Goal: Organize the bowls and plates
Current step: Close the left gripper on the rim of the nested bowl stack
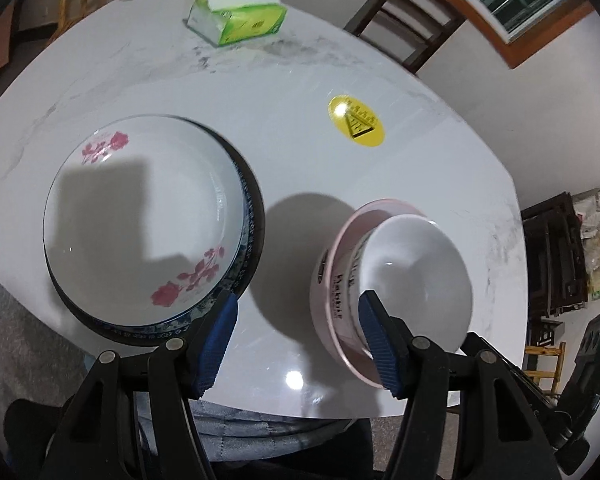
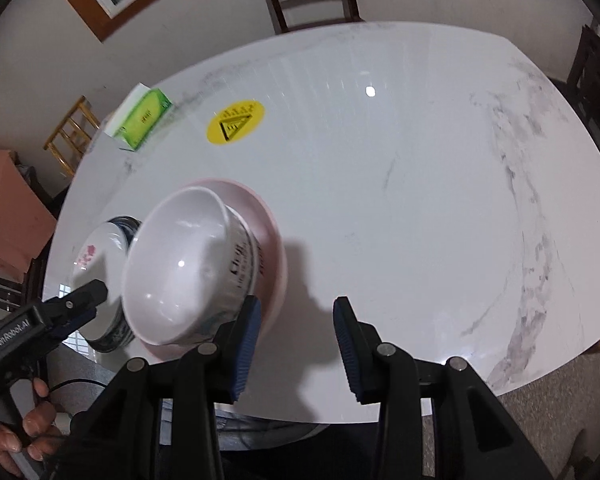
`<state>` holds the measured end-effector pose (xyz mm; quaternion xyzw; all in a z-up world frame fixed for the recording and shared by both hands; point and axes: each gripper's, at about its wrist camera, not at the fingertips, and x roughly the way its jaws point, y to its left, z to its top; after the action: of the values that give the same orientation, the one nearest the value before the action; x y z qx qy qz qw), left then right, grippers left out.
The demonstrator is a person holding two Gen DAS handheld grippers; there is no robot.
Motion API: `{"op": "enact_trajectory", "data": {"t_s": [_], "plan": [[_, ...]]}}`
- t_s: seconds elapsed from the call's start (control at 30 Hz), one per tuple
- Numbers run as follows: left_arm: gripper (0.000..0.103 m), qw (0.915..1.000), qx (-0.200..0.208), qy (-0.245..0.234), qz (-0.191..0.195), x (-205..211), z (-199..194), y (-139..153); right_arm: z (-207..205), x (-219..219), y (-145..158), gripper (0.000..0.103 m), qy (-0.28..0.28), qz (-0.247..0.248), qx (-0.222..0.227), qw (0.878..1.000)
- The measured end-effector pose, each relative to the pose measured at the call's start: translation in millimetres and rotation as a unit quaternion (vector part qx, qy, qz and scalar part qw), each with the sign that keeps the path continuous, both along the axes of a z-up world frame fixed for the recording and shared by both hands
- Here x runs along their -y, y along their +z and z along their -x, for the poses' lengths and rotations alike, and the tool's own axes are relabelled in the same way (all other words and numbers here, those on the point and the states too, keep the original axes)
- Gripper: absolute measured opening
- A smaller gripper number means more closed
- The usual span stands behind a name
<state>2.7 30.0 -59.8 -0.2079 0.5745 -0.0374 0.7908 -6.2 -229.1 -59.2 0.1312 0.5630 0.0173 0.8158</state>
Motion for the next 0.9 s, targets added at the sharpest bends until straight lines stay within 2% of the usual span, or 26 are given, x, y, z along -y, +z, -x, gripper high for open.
{"op": "enact_trajectory", "data": {"t_s": [0.13,0.23,0.53,0.67,0.8,0.9], "plan": [[0.057,0.9997,-0.013,-0.001,-0.021,2.5,-5.9,-6.1,-5.8,-1.2,-7.1,0.038,0.002,0.003,-0.018,1.0],[0.054,0.9994,-0.024,-0.011,-0.022,6.6,-11.2,-11.9,-11.2,-3.5,-11.1,0.038,0.005,-0.001,-0.03,1.0],[0.04,0.9981,-0.047,-0.026,-0.03,15.9,-25.7,-29.0,-25.7,-10.7,-19.7,0.038,0.011,0.021,-0.054,0.998],[0.028,0.9975,-0.063,-0.033,-0.007,21.2,-27.2,-38.6,-31.8,-12.6,-28.9,0.038,0.013,0.022,-0.065,0.998],[0.019,0.9977,-0.055,-0.038,0.001,27.5,-28.6,-36.7,-34.2,-13.0,-32.0,0.038,0.017,0.033,-0.064,0.997],[0.008,0.9977,-0.05,-0.045,0.005,36.2,-31.6,-35.3,-38.1,-8.1,-33.9,0.038,0.014,0.026,-0.065,0.997]]}}
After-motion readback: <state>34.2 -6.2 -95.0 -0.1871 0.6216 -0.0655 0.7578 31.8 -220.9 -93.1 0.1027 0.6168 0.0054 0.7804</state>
